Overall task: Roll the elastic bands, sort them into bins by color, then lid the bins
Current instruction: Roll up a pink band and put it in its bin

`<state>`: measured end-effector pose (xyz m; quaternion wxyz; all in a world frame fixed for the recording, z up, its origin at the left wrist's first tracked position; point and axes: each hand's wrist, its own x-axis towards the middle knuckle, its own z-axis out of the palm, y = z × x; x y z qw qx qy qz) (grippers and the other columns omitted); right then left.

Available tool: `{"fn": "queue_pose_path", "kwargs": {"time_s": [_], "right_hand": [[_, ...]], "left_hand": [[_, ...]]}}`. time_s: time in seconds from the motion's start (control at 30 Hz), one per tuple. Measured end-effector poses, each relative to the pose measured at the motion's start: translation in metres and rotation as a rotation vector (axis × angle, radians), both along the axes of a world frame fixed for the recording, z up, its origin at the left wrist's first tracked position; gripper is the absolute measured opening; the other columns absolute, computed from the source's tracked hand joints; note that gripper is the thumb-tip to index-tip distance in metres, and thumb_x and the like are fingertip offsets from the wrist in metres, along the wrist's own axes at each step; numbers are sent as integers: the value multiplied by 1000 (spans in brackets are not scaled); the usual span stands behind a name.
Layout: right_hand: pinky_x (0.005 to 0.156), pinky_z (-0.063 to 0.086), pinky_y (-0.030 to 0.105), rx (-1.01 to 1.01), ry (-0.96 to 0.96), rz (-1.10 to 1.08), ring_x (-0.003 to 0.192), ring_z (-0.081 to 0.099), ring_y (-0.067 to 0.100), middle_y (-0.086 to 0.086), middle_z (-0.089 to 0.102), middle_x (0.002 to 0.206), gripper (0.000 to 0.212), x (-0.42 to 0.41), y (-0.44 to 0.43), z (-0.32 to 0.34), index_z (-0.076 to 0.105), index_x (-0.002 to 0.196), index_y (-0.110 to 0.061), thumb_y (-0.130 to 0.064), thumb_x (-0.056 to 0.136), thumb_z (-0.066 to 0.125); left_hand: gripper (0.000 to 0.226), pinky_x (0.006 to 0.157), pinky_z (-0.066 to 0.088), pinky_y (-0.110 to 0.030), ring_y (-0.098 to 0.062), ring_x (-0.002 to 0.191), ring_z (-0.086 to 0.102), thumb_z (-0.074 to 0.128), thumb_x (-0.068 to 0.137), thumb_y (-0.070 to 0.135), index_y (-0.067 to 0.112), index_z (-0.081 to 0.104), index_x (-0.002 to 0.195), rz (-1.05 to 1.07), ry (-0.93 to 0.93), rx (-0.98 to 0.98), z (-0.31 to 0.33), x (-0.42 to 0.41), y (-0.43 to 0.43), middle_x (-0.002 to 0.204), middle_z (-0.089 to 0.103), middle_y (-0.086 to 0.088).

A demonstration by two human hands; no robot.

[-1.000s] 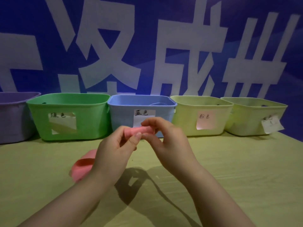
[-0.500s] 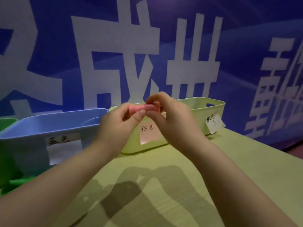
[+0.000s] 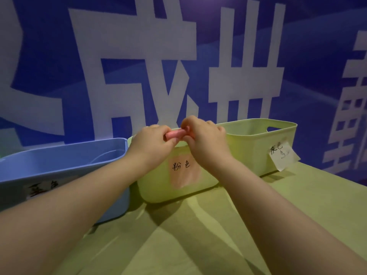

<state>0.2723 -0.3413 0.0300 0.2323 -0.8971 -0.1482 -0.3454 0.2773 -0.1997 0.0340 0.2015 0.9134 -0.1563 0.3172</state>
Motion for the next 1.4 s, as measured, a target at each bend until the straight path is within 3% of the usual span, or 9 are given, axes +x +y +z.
{"fn": "queue_pose_path", "kwargs": {"time_s": [0.1,0.2,0.33,0.5,0.67,0.8,0.97,1.13,1.4], "right_hand": [[94,26,37,29,61,7,108,50,18,-9,61,112,22,11,7,-2,52,117,-31,-32,97,42],[108,22,45,22,80,-9,123,42,17,-11,54,130,31,9,4,1,52,124,-34,-34,98,36],[105,24,40,93,63,26,117,48,15,-10,58,125,32,-13,1,1,56,121,-30,-33,100,33],[98,35,40,121,78,94,103,57,16,-7,67,108,28,-60,15,5,62,111,-26,-33,98,38],[90,42,45,180,145,174,92,61,21,-1,70,94,21,-134,52,1,66,102,-24,-31,94,47],[90,41,40,115,187,269,94,60,22,-1,70,97,22,-192,96,0,66,102,-24,-26,94,46],[89,40,36,43,109,384,94,58,18,-2,69,97,23,-236,155,5,65,103,-25,-26,94,44],[86,34,33,13,97,419,92,59,20,0,70,94,22,-263,203,2,63,103,-25,-26,94,43],[90,34,32,-70,140,432,95,60,18,-2,71,98,22,-262,246,-18,65,104,-24,-23,92,46]], "left_hand": [[37,81,46,-40,-20,96,54,42,92,50,22,61,109,85,19,52,-1,5,3,96,63,3],[51,96,39,-44,-20,116,45,45,90,51,24,43,134,81,17,32,6,-4,5,116,58,5],[40,85,40,-36,-12,93,46,55,88,38,21,49,124,-5,-186,-46,9,-33,14,94,54,9],[18,72,31,-29,-10,75,46,58,88,31,18,62,100,-61,-251,-48,12,-84,28,77,56,10],[33,54,29,-18,-14,59,49,42,82,41,17,63,73,-40,-278,-20,9,-157,59,61,57,6],[35,54,39,-30,-14,61,53,39,80,41,17,61,70,10,-235,-88,-4,-216,99,62,58,5],[29,54,31,-17,-11,55,49,41,78,38,21,62,68,118,-247,-108,-8,-267,150,57,54,9],[30,53,35,-28,-17,58,50,40,77,38,18,60,68,183,-247,-95,-10,-298,194,58,55,5],[17,60,39,-32,-21,70,54,50,78,27,18,63,79,268,-155,-168,-39,-310,227,69,60,3]]}}
